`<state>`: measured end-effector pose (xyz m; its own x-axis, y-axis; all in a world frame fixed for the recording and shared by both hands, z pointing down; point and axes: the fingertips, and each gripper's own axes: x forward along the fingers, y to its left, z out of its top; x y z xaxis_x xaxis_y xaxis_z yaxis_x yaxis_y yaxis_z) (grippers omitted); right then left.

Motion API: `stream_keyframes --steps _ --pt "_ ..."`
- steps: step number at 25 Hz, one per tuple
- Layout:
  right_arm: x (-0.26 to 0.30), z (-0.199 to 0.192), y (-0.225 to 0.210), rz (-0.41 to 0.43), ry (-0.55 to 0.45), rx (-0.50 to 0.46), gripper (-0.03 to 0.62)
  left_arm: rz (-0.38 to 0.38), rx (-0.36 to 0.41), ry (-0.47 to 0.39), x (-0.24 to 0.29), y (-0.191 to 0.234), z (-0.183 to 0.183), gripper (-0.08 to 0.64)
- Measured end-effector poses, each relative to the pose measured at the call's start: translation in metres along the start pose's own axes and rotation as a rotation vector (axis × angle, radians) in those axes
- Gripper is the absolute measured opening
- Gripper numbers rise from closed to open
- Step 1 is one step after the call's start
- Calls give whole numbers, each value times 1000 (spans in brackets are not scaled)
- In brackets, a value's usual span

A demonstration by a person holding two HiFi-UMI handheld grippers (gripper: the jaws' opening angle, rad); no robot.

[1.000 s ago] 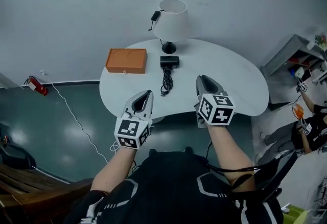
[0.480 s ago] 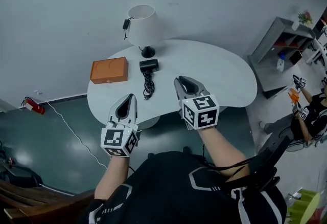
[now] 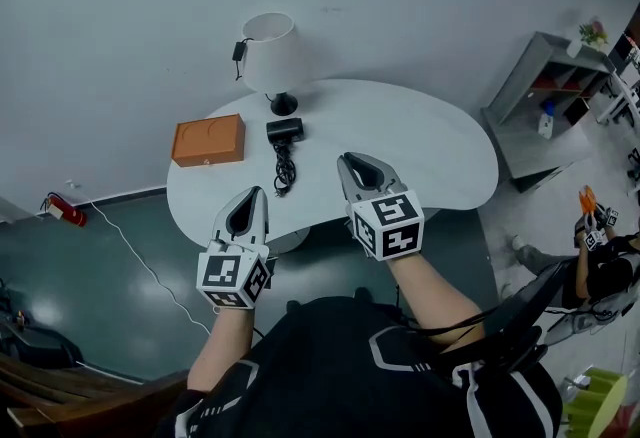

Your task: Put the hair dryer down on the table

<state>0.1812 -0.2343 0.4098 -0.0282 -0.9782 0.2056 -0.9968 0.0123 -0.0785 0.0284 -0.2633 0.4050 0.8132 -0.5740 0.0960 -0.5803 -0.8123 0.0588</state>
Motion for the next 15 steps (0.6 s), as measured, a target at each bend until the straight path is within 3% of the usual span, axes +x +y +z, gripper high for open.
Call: stream_keyframes --steps 8,15 --pt "-1 6 7 2 -10 -72 43 12 4 -12 -1 0 3 5" --pt "0 11 7 16 -6 -49 43 26 -2 -14 -4 3 6 5"
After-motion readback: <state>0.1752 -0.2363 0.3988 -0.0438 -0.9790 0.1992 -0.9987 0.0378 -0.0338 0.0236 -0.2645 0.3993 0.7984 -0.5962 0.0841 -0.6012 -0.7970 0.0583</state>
